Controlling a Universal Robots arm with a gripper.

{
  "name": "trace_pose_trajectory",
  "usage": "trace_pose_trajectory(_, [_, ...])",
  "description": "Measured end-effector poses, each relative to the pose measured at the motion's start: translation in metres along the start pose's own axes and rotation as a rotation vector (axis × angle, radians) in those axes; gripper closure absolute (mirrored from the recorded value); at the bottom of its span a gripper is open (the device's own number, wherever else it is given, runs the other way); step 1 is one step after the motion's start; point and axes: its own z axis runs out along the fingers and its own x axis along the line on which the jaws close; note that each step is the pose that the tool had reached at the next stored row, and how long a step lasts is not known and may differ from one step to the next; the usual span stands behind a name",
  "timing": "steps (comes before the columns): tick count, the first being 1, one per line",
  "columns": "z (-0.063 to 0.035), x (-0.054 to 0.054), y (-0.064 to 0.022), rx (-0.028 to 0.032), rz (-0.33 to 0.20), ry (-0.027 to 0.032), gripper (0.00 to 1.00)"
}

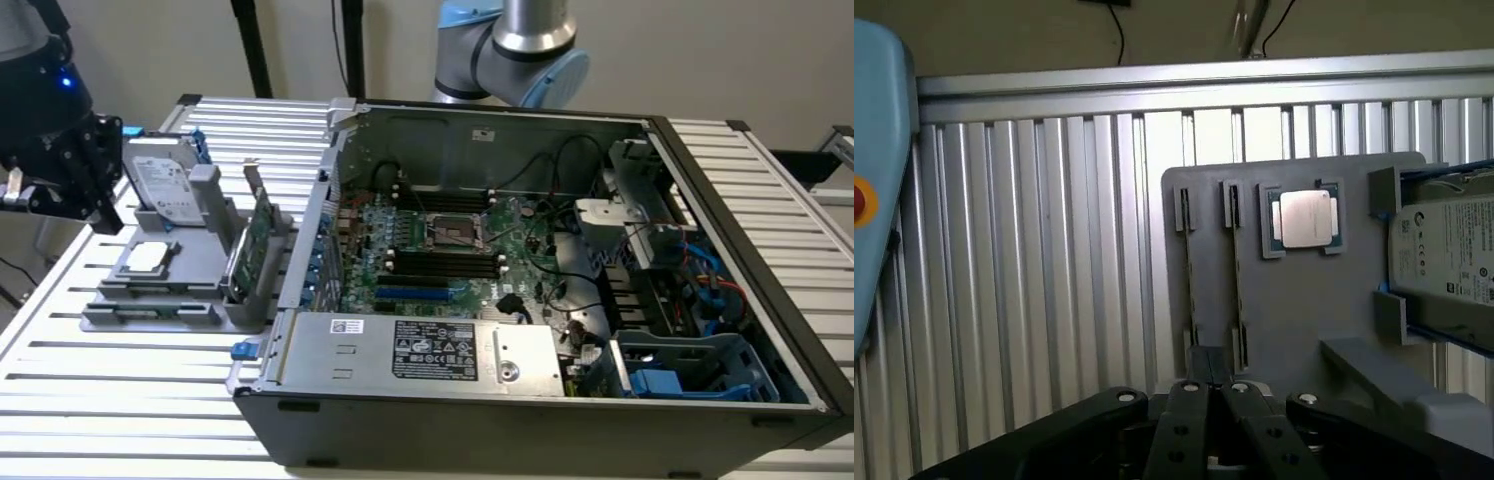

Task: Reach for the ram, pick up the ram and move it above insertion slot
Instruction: 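Pick up the ram and move it above insertion slot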

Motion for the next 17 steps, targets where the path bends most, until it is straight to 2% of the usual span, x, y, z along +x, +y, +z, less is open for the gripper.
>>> trace_pose_trajectory(1, [-0.0001,0.000,0.0002,-0.0001,0.000,0.0001,0.88])
trace_pose_trajectory(4, [0.0010,0.000,0.0006,0.0018,0.000,-0.0002,0.70])
trace_pose_trajectory(6, [0.0038,0.000,0.0007,0.0068,0.000,-0.0005,0.70])
trace_pose_trajectory(7, [0.0057,0.000,0.0009,0.0095,0.000,-0.0007,0.64])
trace_pose_trajectory(10, [0.0111,0.000,0.0017,0.0121,0.000,-0.0009,0.64])
trace_pose_trajectory(17, [0.0240,0.000,0.0040,0.0124,-0.002,-0.0008,0.64])
